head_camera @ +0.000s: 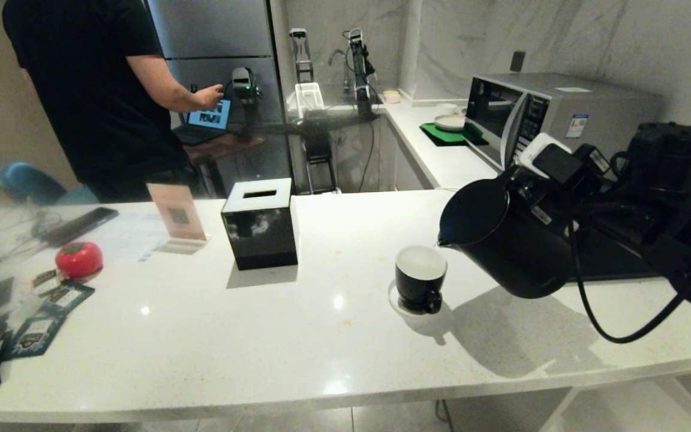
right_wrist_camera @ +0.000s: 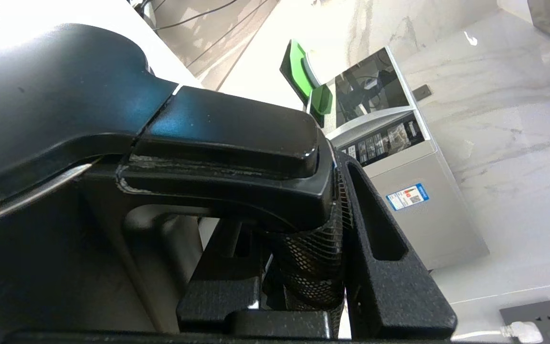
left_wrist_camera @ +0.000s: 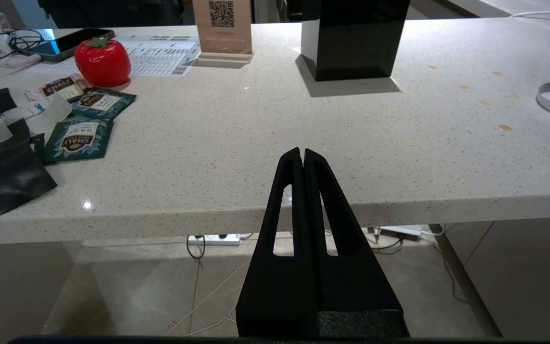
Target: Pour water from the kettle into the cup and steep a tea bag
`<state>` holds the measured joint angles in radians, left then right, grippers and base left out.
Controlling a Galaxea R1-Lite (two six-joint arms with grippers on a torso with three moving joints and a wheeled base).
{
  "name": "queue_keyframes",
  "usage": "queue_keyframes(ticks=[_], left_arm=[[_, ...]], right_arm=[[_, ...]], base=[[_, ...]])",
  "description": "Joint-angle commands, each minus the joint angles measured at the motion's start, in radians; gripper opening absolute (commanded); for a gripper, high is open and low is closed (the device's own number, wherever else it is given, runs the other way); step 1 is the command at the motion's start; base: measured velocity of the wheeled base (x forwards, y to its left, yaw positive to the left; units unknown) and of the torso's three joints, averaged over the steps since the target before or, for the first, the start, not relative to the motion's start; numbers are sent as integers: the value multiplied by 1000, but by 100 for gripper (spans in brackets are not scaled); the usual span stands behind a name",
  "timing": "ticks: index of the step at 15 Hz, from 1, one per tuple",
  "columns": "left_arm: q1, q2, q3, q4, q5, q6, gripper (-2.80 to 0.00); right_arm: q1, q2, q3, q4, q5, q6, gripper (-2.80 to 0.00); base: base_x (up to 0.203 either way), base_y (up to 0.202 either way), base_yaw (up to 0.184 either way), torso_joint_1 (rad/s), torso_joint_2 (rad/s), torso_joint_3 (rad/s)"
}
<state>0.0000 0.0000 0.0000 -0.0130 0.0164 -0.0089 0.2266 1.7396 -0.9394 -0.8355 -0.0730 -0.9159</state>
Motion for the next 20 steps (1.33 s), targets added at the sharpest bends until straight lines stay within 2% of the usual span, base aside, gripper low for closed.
queue_keyframes(ticks=[1, 20], left_arm=[[0, 2, 0, -1, 0, 0, -280], [0, 2, 0, -1, 0, 0, -280]], right_arm=[[0, 3, 1, -5, -1, -9, -280], [0, 0, 8, -9, 1, -53, -280]], base=[[0, 0, 0, 0, 0, 0], [0, 0, 0, 0, 0, 0]])
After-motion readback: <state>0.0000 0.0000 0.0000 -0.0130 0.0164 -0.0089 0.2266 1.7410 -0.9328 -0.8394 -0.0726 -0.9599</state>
